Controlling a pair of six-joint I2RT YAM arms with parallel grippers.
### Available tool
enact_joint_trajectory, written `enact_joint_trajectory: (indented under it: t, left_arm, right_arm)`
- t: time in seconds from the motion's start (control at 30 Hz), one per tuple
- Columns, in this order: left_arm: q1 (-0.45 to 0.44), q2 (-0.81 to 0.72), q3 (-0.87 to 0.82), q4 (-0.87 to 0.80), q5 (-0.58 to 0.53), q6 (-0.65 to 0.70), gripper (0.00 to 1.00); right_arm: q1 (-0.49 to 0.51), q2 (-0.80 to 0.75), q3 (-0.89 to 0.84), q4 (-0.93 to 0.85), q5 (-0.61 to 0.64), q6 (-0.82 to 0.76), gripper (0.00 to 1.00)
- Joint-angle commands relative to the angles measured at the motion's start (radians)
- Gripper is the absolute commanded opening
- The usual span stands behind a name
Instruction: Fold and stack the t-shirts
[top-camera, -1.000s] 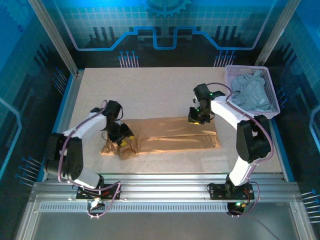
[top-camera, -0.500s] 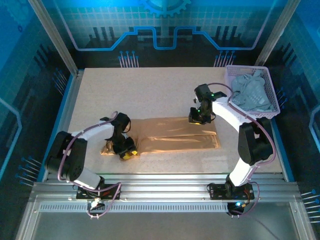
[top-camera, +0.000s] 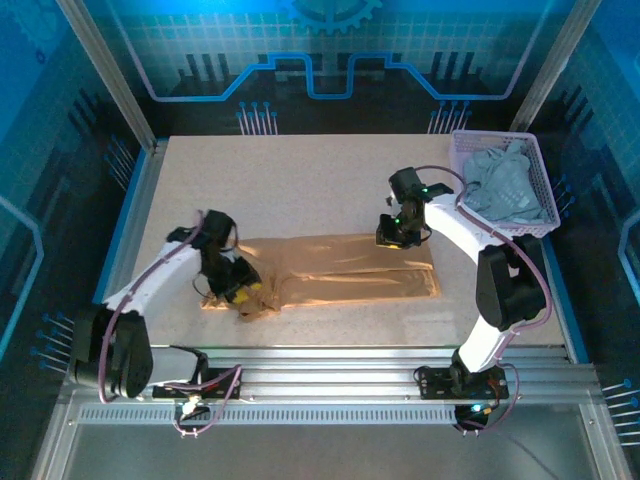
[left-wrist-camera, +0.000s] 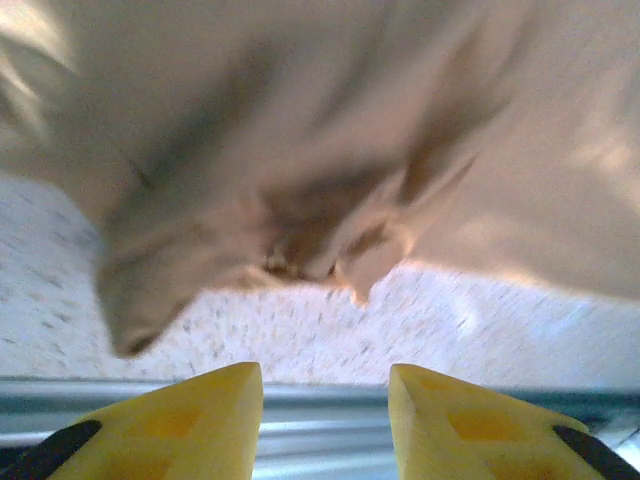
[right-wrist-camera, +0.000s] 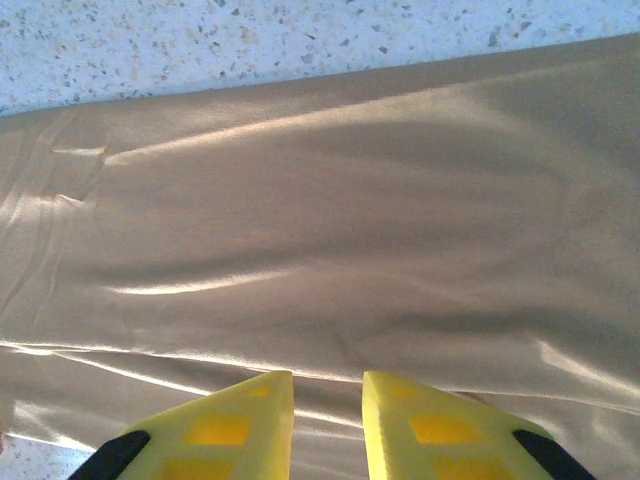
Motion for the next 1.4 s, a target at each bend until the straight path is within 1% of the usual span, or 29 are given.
enact_joint_trajectory:
  t: [0.0, 0.1, 0.2, 0.23, 0.3, 0.43, 0.53, 0.73, 0.83, 0.9, 1.0, 1.13, 1.2, 1.37]
  left_arm:
    - [0.101, -0.005, 0.008, 0.005, -0.090, -0.007, 0.35]
    - [0.144, 0.052, 0.018, 0.026, -0.128, 0.050, 0.27]
    - [0.168, 0.098, 0.008, 0.046, -0.194, 0.139, 0.24]
    - [0.175, 0.110, 0.000, 0.056, -0.207, 0.161, 0.24]
    - [0.179, 0.123, -0.019, 0.097, -0.193, 0.187, 0.25]
    - [0.179, 0.132, -0.059, 0.182, -0.167, 0.194, 0.29]
    - [0.179, 0.149, -0.077, 0.223, -0.161, 0.195, 0.30]
    - [0.177, 0.185, -0.087, 0.239, -0.179, 0.214, 0.30]
    - [0.177, 0.201, -0.090, 0.263, -0.170, 0.212, 0.29]
    - [0.175, 0.210, -0.088, 0.272, -0.171, 0.209, 0.25]
    - [0.173, 0.193, -0.085, 0.266, -0.177, 0.207, 0.15]
    - [0.173, 0.140, -0.078, 0.211, -0.195, 0.196, 0.03]
    - [0.173, 0.108, -0.073, 0.180, -0.207, 0.189, 0.00]
    - [0.173, 0.035, -0.059, 0.125, -0.213, 0.144, 0.00]
  right_arm:
    - [0.002, 0.011, -0.022, 0.045, -0.082, 0.010, 0.26]
    - [0.002, 0.029, -0.030, 0.067, -0.134, 0.015, 0.27]
    - [0.002, 0.058, -0.018, 0.053, -0.158, 0.016, 0.27]
    - [0.002, 0.065, -0.016, 0.051, -0.162, 0.015, 0.27]
    - [-0.002, 0.074, -0.016, 0.048, -0.168, 0.016, 0.28]
    - [-0.004, 0.087, -0.019, 0.051, -0.172, 0.013, 0.28]
    - [-0.005, 0.102, -0.018, 0.055, -0.185, 0.018, 0.29]
    - [-0.006, 0.115, -0.016, 0.054, -0.188, 0.025, 0.29]
    - [-0.009, 0.119, -0.015, 0.055, -0.191, 0.024, 0.29]
    - [-0.009, 0.122, -0.013, 0.054, -0.189, 0.023, 0.29]
    - [-0.011, 0.127, -0.013, 0.052, -0.187, 0.023, 0.29]
    - [-0.017, 0.138, -0.013, 0.035, -0.168, 0.024, 0.29]
    - [-0.021, 0.142, -0.015, 0.030, -0.161, 0.024, 0.29]
    - [-0.025, 0.165, -0.003, 0.002, -0.135, 0.015, 0.27]
